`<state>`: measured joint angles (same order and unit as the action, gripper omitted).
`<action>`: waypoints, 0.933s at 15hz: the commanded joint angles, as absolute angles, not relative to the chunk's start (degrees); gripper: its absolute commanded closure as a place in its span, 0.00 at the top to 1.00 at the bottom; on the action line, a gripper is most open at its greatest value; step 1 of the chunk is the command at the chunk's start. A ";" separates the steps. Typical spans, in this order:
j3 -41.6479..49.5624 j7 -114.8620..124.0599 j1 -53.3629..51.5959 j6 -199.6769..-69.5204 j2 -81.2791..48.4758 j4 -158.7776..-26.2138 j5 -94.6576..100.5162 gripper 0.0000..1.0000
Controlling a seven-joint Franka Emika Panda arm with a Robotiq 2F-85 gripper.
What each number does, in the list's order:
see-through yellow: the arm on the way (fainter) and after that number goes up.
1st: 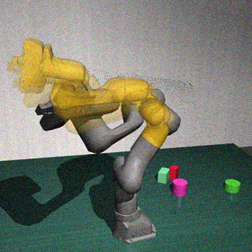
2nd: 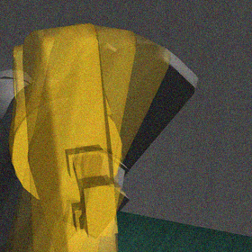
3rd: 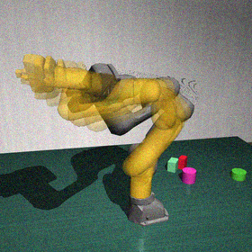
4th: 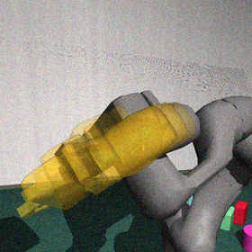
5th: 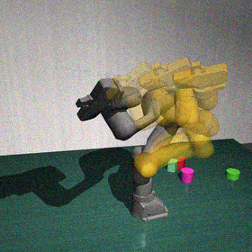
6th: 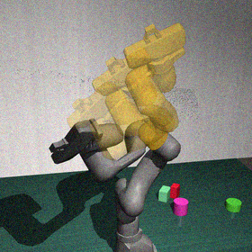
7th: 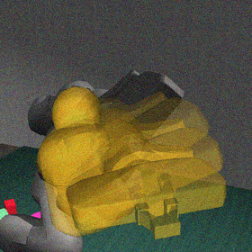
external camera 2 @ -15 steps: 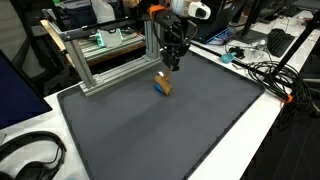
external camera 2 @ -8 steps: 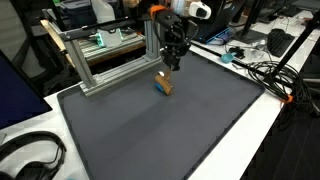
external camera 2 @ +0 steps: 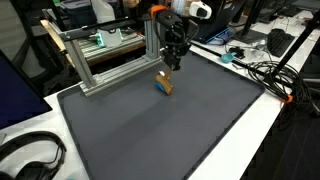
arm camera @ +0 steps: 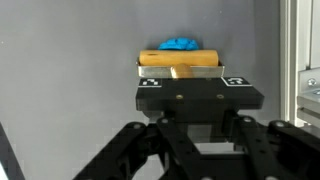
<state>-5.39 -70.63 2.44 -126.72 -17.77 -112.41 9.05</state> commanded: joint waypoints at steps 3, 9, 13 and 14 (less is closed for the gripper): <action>-7.53 -73.06 2.44 -130.85 -21.00 -114.89 3.14 0.22; -7.53 -73.56 2.60 -130.86 -20.18 -114.70 2.09 0.22; -8.37 -74.22 2.43 -132.42 -20.16 -114.85 -1.69 0.22; -8.47 -74.21 2.43 -132.64 -19.76 -115.04 -2.27 0.22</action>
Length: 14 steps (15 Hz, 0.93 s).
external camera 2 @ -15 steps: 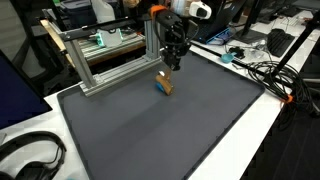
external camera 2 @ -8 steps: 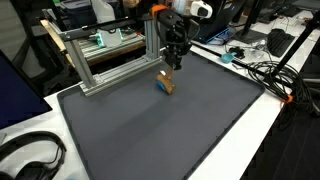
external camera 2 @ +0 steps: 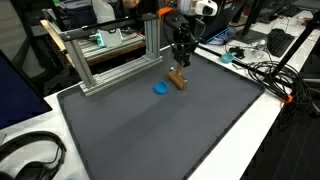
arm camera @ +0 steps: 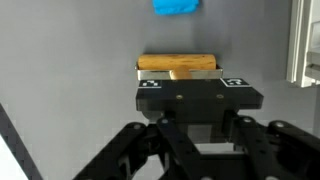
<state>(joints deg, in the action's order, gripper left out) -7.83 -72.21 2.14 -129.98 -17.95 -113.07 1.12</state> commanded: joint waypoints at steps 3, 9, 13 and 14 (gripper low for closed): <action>-8.50 -72.22 2.44 -130.71 -16.73 -115.40 -4.39 0.22; -7.31 -59.30 2.13 -128.49 -9.72 -116.16 -9.03 0.22; -4.62 -46.69 1.94 -124.92 -5.50 -115.21 -6.00 0.22; -3.97 -44.40 2.25 -123.06 -4.78 -114.89 -6.29 0.22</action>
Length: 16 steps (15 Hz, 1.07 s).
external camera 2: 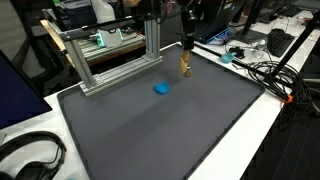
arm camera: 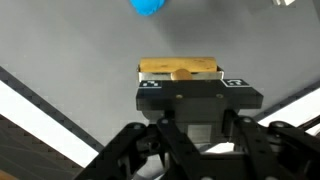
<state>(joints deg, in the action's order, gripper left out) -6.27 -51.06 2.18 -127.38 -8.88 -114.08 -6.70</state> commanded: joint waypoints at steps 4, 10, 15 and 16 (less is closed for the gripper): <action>-1.30 -40.23 3.76 -113.84 -3.36 -112.13 -12.46 0.22; -0.83 -40.83 3.21 -115.51 -4.04 -112.83 -10.85 0.47; -0.99 -37.15 3.07 -121.08 -4.66 -112.51 -14.47 0.22; -1.17 -35.51 2.98 -121.56 -5.15 -111.81 -16.08 0.22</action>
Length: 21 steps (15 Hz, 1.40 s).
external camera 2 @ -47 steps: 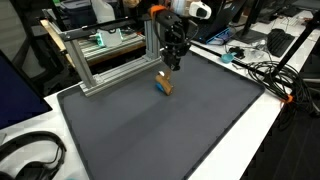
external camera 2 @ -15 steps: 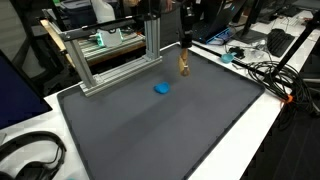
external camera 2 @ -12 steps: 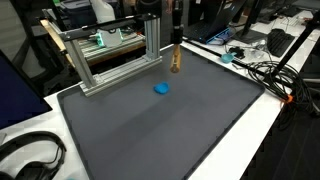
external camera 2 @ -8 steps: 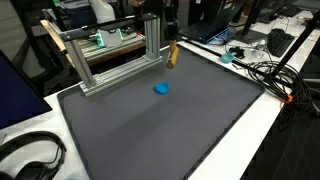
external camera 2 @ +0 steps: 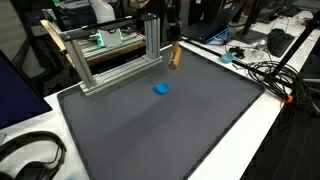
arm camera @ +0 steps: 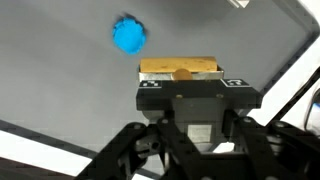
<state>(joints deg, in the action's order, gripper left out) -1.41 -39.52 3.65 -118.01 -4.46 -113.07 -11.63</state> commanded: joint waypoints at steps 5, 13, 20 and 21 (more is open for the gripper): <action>-1.34 -18.01 0.98 -133.59 -6.24 -112.72 -10.92 0.22; -0.33 -1.17 0.81 -134.51 -8.35 -114.01 -2.39 0.47; 0.54 5.24 0.42 -130.68 -8.35 -115.93 -0.18 0.22; 0.67 5.96 0.52 -130.18 -8.11 -116.80 -0.29 0.22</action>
